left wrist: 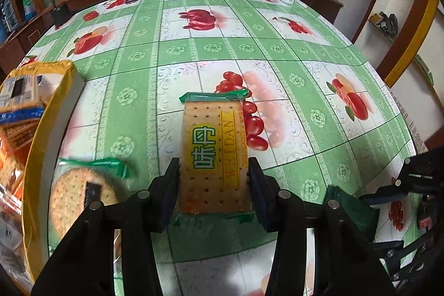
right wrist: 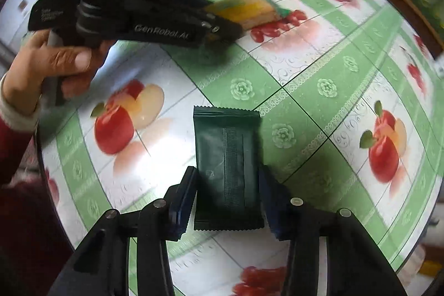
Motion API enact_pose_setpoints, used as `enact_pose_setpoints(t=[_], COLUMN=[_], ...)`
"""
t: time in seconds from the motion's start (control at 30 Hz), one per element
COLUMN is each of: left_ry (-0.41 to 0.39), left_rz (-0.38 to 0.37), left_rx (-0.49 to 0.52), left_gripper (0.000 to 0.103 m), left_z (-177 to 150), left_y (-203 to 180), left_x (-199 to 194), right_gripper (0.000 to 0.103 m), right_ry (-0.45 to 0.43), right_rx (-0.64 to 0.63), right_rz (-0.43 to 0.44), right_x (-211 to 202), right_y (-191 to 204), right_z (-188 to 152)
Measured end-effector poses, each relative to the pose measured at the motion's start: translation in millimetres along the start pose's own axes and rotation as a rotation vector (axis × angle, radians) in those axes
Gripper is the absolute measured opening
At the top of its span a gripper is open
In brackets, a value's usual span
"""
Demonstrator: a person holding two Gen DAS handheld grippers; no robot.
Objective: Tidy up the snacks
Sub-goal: 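Close the right tool on the dark green pack while the left tool holds the WEIDAN pack, then lift both held packs and carry them toward the tray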
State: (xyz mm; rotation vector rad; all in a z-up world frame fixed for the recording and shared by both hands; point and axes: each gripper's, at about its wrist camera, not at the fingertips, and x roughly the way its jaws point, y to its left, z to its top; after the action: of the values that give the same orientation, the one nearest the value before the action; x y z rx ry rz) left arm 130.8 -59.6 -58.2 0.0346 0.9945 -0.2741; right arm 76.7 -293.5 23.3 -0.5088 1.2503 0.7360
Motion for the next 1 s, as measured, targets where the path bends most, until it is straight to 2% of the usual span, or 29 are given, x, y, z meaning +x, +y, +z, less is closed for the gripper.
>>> enact_pose_setpoints(t=[0.17,0.23,0.27,0.33,0.5,0.63,0.83,1.0], left_ry=[-0.068,-0.107,-0.121,-0.154,-0.223,-0.246,-0.276,-0.287], left_rz=[0.012,0.020,0.028,0.048,0.156,0.230,0.344,0.399], left_rx=[-0.017,-0.032,-0.040,-0.062,-0.123,-0.193,-0.272,-0.318], left_gripper=[0.045,0.045,0.045,0.045,0.045,0.045,0.045,0.045], left_z=[-4,-7,-9,-13,-32,-51,-72,-81], left_y=[11,17,20,27,54,84,124,149], left_x=[-25,-40,-45,-58,-90,-110,-136,-147], right_gripper=[0.046,0.046,0.046,0.046,0.046,0.045,0.045,0.045], right_ry=[-0.129,-0.179,-0.201,-0.252,-0.354,-0.415,-0.451,-0.466], right_rx=[0.156,0.209,0.226,0.273,0.330,0.321,0.272,0.243], right_rz=[0.076,0.113,0.124,0.160,0.273,0.372,0.494,0.570], right_x=[-19,-27,-26,-25,11,20,47,64], right_y=[-10,-8,0,10,26,35,62,86], right_z=[-28,-35,-53,-53,-2,34,98,143])
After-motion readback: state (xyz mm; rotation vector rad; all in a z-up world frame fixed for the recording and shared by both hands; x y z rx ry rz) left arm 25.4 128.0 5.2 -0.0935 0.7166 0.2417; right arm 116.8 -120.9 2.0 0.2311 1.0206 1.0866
